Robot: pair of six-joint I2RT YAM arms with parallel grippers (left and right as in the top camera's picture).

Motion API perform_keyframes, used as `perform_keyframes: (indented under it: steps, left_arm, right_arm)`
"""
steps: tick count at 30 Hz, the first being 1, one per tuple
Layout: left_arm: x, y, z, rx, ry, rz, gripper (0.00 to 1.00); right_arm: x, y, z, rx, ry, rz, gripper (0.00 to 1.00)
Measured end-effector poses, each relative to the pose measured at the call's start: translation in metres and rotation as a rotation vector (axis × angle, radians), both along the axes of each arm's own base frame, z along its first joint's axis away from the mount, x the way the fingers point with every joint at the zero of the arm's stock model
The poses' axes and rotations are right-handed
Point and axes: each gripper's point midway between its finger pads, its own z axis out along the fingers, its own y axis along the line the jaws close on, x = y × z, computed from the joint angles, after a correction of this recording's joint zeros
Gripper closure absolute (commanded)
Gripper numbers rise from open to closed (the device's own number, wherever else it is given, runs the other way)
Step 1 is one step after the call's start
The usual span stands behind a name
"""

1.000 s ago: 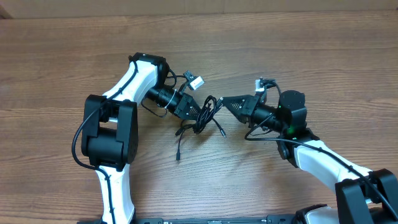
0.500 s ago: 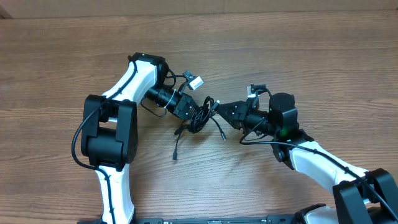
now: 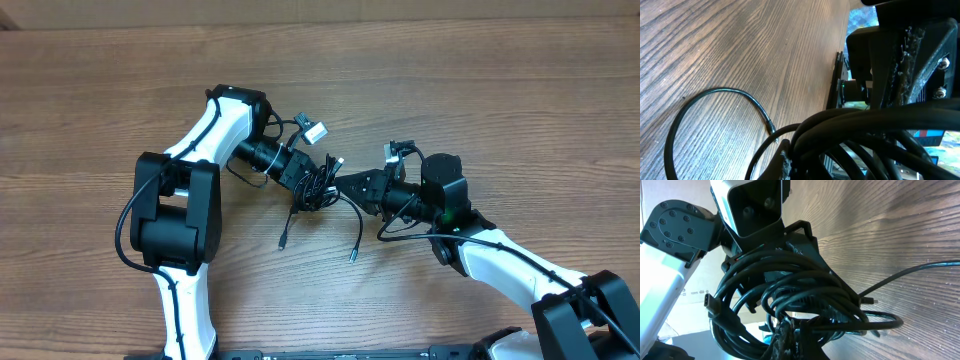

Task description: Untangle cables

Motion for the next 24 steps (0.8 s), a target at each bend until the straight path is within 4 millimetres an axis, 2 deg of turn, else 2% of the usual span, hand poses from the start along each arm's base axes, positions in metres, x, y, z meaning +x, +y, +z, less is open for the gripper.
perform_keyframes:
  steps: [9, 16, 19, 24]
  left_arm:
    - [0.000, 0.000, -0.001, 0.005, -0.001, -0.003, 0.96]
    - [-0.001, 0.002, -0.004, 0.025, -0.006, -0.011, 0.96]
    - [-0.001, 0.003, -0.004, 0.028, -0.006, -0.012, 0.96]
    - [-0.002, 0.001, -0.005, 0.031, -0.009, -0.019, 0.96]
  right_arm:
    - [0.008, -0.007, -0.001, -0.029, -0.053, -0.023, 0.96]
    - [0.030, -0.036, 0.000, -0.037, -0.068, -0.114, 0.96]
    - [0.037, -0.041, 0.010, -0.016, -0.118, -0.133, 0.96]
    - [0.038, -0.036, 0.044, 0.063, -0.245, -0.099, 0.96]
